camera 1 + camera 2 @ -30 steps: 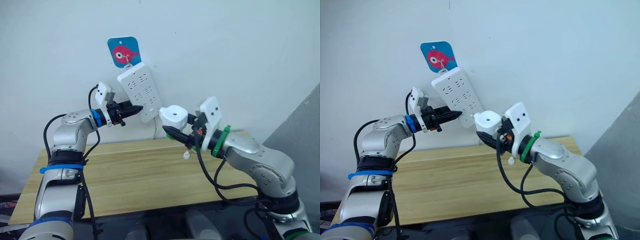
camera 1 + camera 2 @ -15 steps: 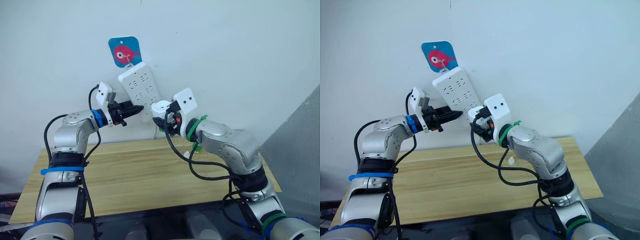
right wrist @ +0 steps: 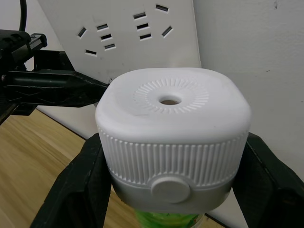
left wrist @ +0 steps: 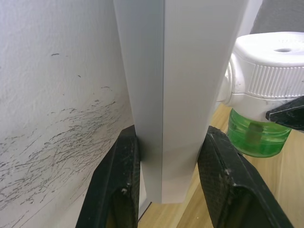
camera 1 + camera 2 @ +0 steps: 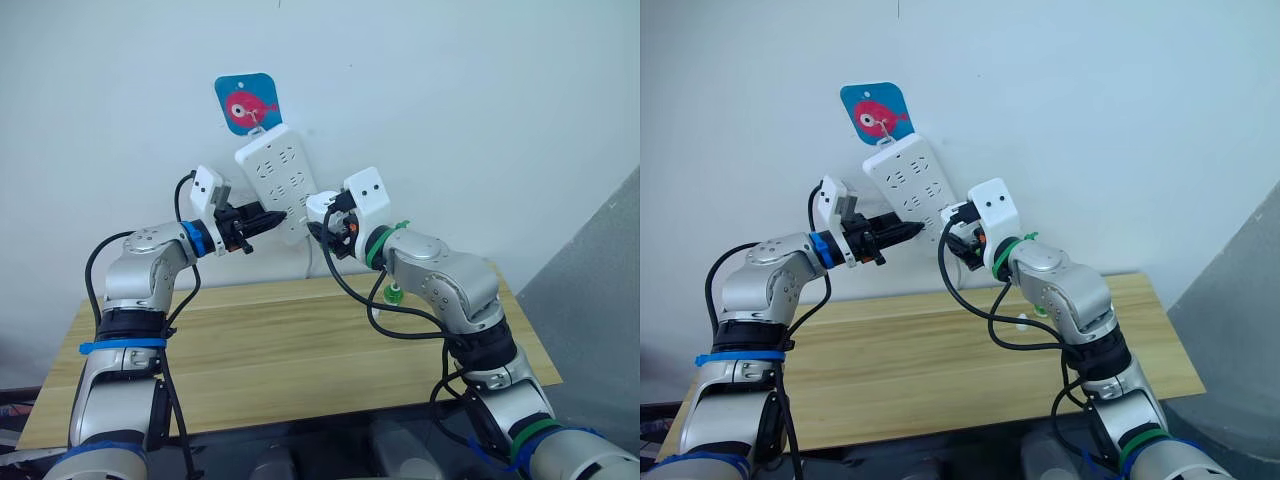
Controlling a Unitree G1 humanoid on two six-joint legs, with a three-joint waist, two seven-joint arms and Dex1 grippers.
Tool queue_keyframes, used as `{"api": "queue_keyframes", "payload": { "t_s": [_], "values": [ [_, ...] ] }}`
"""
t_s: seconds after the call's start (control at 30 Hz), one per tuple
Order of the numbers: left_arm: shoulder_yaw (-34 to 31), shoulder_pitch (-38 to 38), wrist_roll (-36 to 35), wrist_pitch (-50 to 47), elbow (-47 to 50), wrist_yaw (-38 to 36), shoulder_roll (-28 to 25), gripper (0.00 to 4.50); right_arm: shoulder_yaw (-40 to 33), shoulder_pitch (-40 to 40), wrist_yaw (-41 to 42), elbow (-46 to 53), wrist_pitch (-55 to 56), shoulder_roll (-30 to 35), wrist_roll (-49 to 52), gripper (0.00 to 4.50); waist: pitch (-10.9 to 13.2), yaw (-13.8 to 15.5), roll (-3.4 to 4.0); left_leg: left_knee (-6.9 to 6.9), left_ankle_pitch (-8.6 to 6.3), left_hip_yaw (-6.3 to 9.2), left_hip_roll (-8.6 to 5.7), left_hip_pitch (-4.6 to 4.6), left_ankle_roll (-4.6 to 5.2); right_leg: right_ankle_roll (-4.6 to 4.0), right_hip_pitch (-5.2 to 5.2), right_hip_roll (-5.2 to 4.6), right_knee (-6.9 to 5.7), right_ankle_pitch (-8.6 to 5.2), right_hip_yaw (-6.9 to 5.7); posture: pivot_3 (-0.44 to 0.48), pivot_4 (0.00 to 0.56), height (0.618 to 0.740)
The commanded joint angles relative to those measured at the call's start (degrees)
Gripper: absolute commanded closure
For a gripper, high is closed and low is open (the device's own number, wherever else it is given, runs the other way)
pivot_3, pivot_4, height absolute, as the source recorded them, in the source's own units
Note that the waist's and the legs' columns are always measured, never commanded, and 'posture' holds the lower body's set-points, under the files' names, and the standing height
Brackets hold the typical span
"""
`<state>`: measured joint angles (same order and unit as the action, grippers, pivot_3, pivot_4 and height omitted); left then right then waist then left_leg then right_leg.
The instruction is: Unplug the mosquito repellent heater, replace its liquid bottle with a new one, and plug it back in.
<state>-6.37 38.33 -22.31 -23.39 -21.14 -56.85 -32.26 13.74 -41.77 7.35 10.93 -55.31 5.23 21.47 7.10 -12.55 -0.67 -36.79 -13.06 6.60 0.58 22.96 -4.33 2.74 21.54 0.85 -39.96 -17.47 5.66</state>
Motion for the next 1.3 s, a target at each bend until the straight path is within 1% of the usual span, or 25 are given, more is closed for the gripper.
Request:
{"api": "queue_keyframes", "payload": {
  "t_s": [0.03,0.4,0.9,1.3],
  "values": [
    [-0.1,0.5,0.2,0.4,2.0,0.7,-0.2,3.18,-0.9,-2.3,1.0,1.0,2.0,-1.2,-1.0,1.50,0.0,-0.1,0.00,0.00,0.00,0.00,0.00,0.00,0.00,0.00,0.00,0.00,0.00,0.00,0.00,-0.212,0.062,0.740],
    [0.1,0.7,0.3,0.4,1.9,0.5,-0.2,3.18,0.6,-1.7,4.7,1.6,1.2,-0.9,-3.1,1.50,0.0,-0.1,0.00,0.00,0.00,0.00,0.00,0.00,0.00,0.00,0.00,0.00,0.00,0.00,0.00,-0.212,0.062,0.740],
    [0.3,-0.2,0.0,-0.6,3.5,0.2,-0.4,3.18,0.6,-1.6,5.9,-0.3,4.4,-2.5,-6.5,1.50,0.0,-0.2,0.00,0.01,0.00,0.00,0.01,-0.01,0.00,0.00,0.01,0.00,-0.01,0.00,0.00,-0.213,0.065,0.740],
    [0.3,-0.7,-0.3,-2.0,4.8,-0.2,-0.2,3.18,2.5,-3.0,7.4,-5.1,8.4,-4.2,-10.2,1.50,0.0,-0.3,0.00,0.03,0.00,0.00,0.01,-0.03,0.00,0.00,0.01,0.01,-0.02,0.00,0.00,-0.213,0.067,0.740]
  ]
}}
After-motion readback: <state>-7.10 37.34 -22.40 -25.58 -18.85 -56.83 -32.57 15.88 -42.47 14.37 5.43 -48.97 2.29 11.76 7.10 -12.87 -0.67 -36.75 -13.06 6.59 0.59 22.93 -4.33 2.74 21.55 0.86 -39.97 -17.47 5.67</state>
